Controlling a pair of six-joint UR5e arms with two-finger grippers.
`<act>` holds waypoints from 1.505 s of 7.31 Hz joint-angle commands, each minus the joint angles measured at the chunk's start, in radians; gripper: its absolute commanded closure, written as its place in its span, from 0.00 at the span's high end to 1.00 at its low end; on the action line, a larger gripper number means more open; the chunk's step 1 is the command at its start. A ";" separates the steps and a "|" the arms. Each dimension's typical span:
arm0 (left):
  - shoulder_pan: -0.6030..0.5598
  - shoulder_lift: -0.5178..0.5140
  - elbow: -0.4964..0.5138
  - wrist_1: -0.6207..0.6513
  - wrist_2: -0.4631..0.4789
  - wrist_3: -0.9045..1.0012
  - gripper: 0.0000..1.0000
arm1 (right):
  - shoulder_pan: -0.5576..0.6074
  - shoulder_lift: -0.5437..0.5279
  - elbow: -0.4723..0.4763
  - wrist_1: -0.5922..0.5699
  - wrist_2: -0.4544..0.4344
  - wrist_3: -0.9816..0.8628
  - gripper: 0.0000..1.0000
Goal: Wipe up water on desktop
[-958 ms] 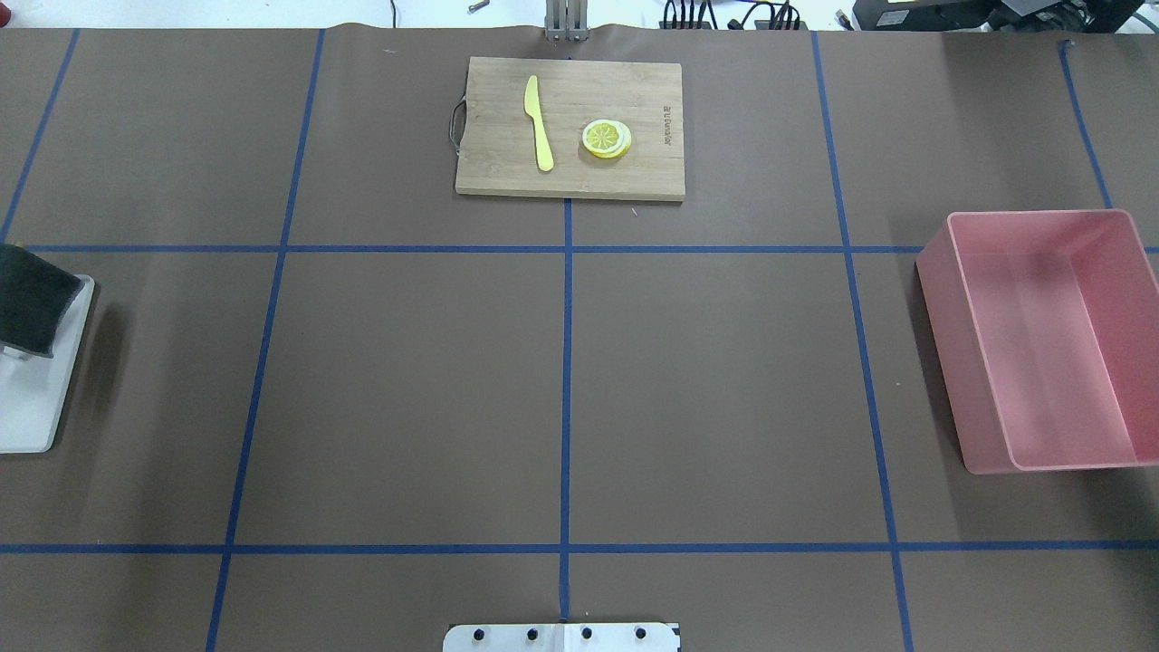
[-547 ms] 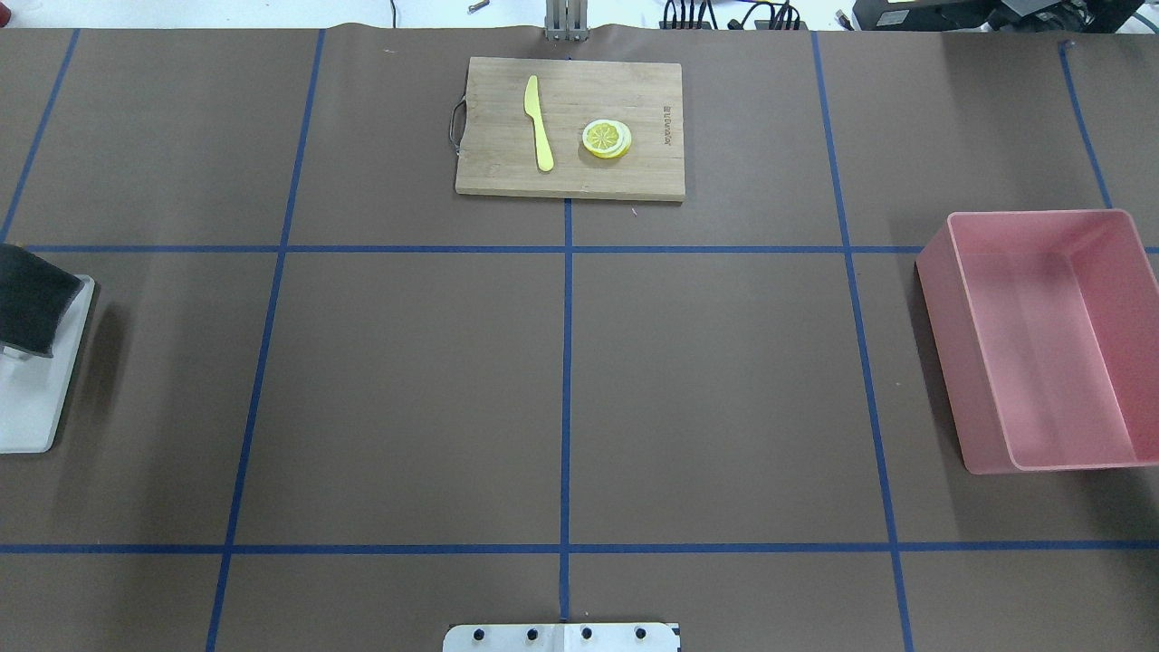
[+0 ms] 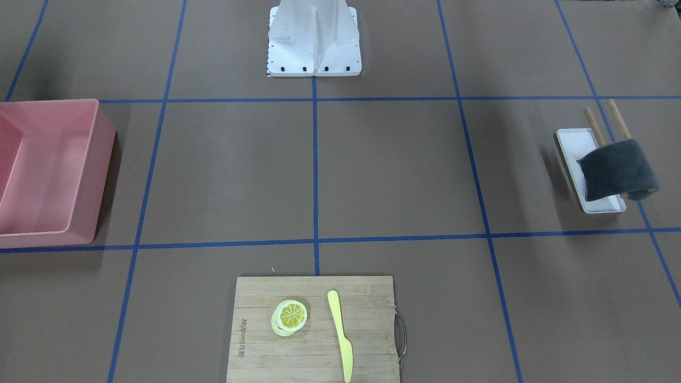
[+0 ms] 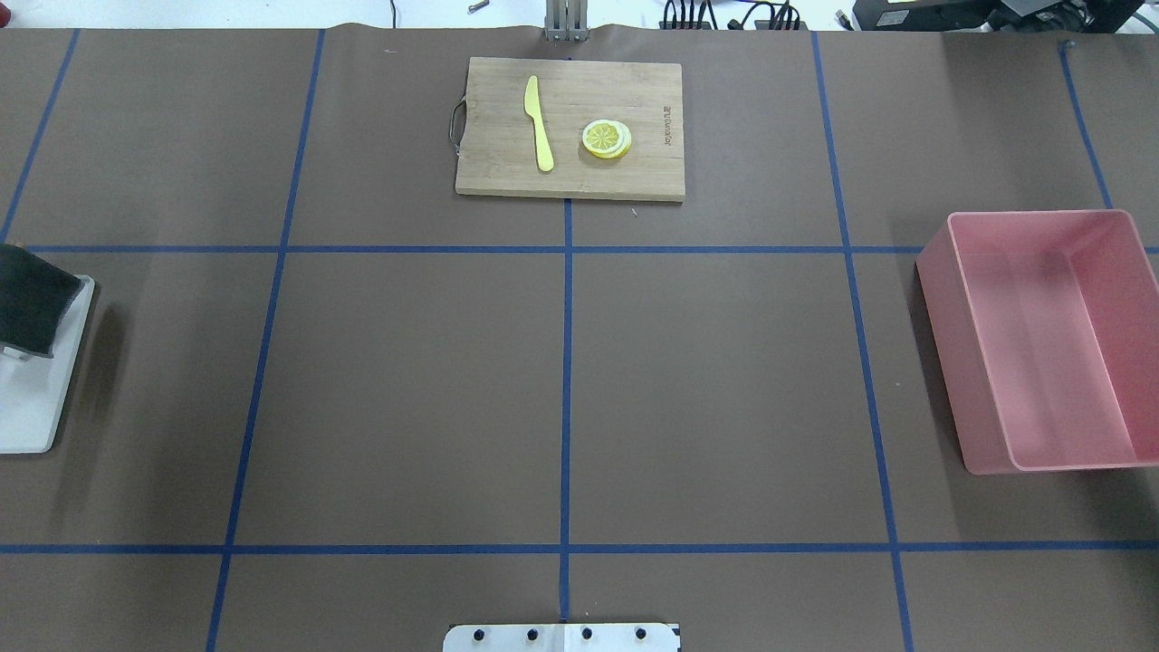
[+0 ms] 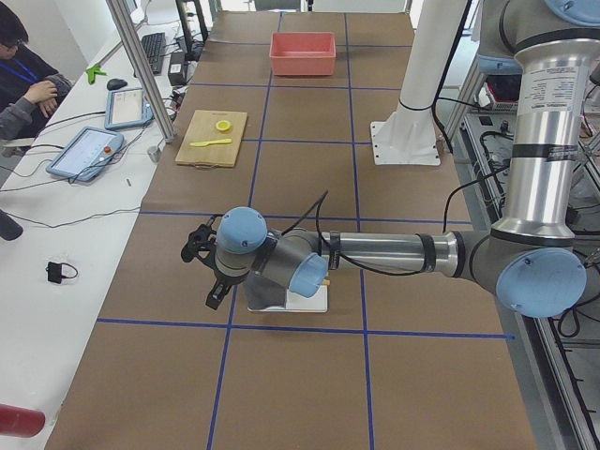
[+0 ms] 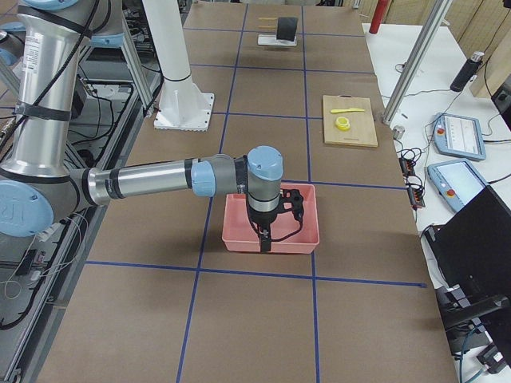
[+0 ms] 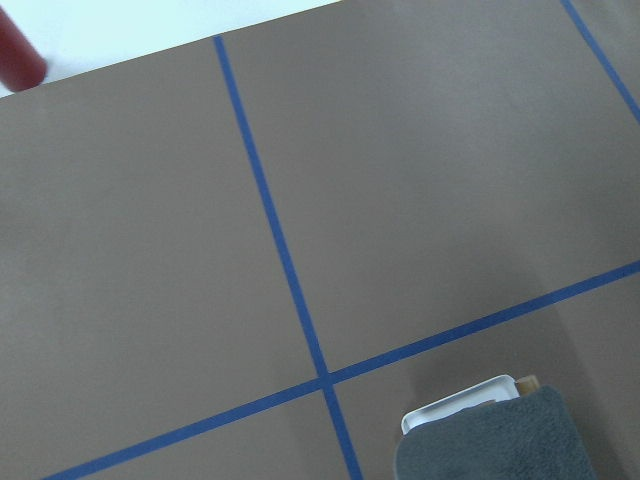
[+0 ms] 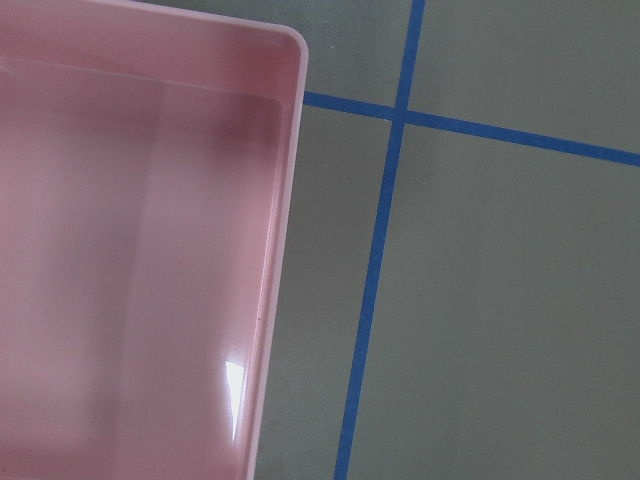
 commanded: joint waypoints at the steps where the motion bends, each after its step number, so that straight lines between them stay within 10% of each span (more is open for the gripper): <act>1: 0.089 -0.005 0.021 -0.051 0.003 -0.240 0.98 | 0.000 -0.001 0.000 0.000 0.000 0.000 1.00; 4: 0.175 0.032 0.036 -0.187 0.009 -0.478 0.94 | 0.000 -0.001 0.000 0.000 0.001 0.000 1.00; 8: 0.195 0.049 0.036 -0.205 0.028 -0.491 0.52 | 0.000 -0.001 0.000 0.000 0.001 0.000 1.00; 11: 0.195 0.051 0.038 -0.205 0.028 -0.489 0.50 | 0.000 -0.001 -0.001 0.000 0.000 0.000 1.00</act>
